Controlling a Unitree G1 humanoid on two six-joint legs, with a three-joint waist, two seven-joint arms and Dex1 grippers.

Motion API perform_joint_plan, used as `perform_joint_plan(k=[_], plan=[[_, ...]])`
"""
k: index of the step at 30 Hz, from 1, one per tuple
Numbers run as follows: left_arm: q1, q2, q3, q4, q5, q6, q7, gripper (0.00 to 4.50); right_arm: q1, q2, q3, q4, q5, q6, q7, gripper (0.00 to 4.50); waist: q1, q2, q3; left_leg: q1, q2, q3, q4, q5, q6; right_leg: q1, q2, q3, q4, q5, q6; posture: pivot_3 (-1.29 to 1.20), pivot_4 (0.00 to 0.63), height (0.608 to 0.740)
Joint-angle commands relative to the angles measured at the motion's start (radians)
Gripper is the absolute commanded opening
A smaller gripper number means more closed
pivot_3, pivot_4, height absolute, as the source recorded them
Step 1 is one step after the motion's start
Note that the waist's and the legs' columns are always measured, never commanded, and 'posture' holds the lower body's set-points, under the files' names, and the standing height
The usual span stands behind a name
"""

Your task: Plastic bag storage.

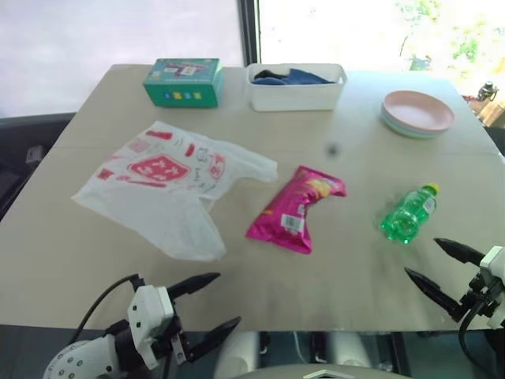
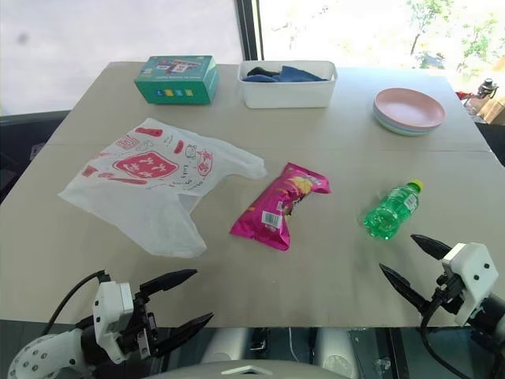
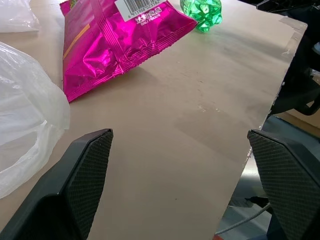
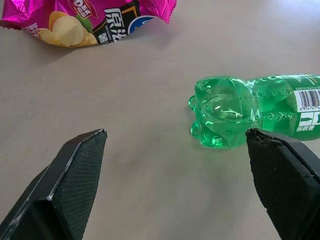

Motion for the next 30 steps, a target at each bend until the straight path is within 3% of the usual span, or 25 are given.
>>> perform_joint_plan(k=[1,4,9,11,13,15,18,22,30], plan=[[-0.120,0.029,0.021,-0.046,-0.050,0.033,0.054,4.46,-0.008,-0.014,-0.006,-0.087,0.073,0.022,-0.006,4.50,0.000,0.000,0.000,0.000,0.000,0.000,0.000,0.000,0.000,0.000,0.000,0.000,0.000,0.000,0.000,0.00,0.150,0.740],[-0.460,0.095,0.058,-0.090,-0.256,0.196,0.194,4.46,-0.054,-0.046,-0.006,-0.199,0.266,0.101,-0.027,4.50,0.027,0.005,0.003,-0.002,0.000,-0.004,0.004,0.002,-0.002,0.000,0.000,-0.006,0.006,0.000,0.000,0.00,0.150,0.740],[-0.813,0.142,0.035,-0.134,-0.493,0.429,0.486,4.46,-0.161,-0.112,-0.013,-0.238,0.344,0.138,-0.073,4.50,0.009,0.001,0.004,0.004,0.003,-0.005,0.013,0.001,-0.001,0.010,0.003,-0.005,0.012,0.002,0.003,0.00,0.150,0.740],[-0.956,0.143,0.005,-0.121,-0.509,0.544,0.671,4.46,-0.200,-0.143,0.004,-0.235,0.335,0.139,-0.062,4.50,0.007,-0.001,0.005,0.004,0.002,-0.005,0.014,0.001,-0.001,0.011,0.002,-0.004,0.012,0.003,0.004,0.00,0.150,0.740],[-1.113,0.191,-0.043,-0.080,-0.484,0.778,0.905,4.46,-0.247,-0.170,0.034,-0.226,0.318,0.127,-0.040,4.50,0.008,-0.007,0.009,0.007,0.001,-0.006,0.015,0.001,-0.001,0.014,0.007,-0.005,0.012,0.003,0.005,0.00,0.150,0.740],[-1.198,0.269,-0.109,-0.070,-0.409,0.954,0.994,4.46,-0.286,-0.184,0.060,-0.214,0.303,0.114,-0.024,4.50,0.008,-0.008,0.010,0.011,0.001,-0.007,0.014,0.001,-0.001,0.018,0.008,-0.006,0.013,0.001,0.008,0.00,0.150,0.740],[-1.219,0.313,-0.217,-0.093,-0.321,1.091,1.050,4.46,-0.308,-0.189,0.083,-0.193,0.289,0.100,0.007,4.50,0.002,-0.008,0.010,0.012,0.000,-0.005,0.013,0.001,-0.002,0.017,0.009,-0.003,0.013,0.000,0.009,0.00,0.150,0.740],[-1.138,0.349,-0.291,-0.139,-0.199,1.213,1.113,4.46,-0.298,-0.180,0.105,-0.172,0.256,0.073,0.053,4.50,0.002,-0.011,0.012,0.012,0.000,-0.003,0.012,0.004,-0.006,0.016,0.008,0.000,0.013,0.001,0.008,0.00,0.150,0.740],[-0.909,0.494,-0.397,-0.175,0.131,1.072,1.096,4.46,-0.249,-0.161,0.113,-0.158,0.251,0.031,0.127,4.50,0.009,-0.013,0.015,0.012,0.001,-0.003,0.010,0.000,-0.013,0.015,0.001,0.000,0.012,0.000,0.007,0.00,0.150,0.740]])
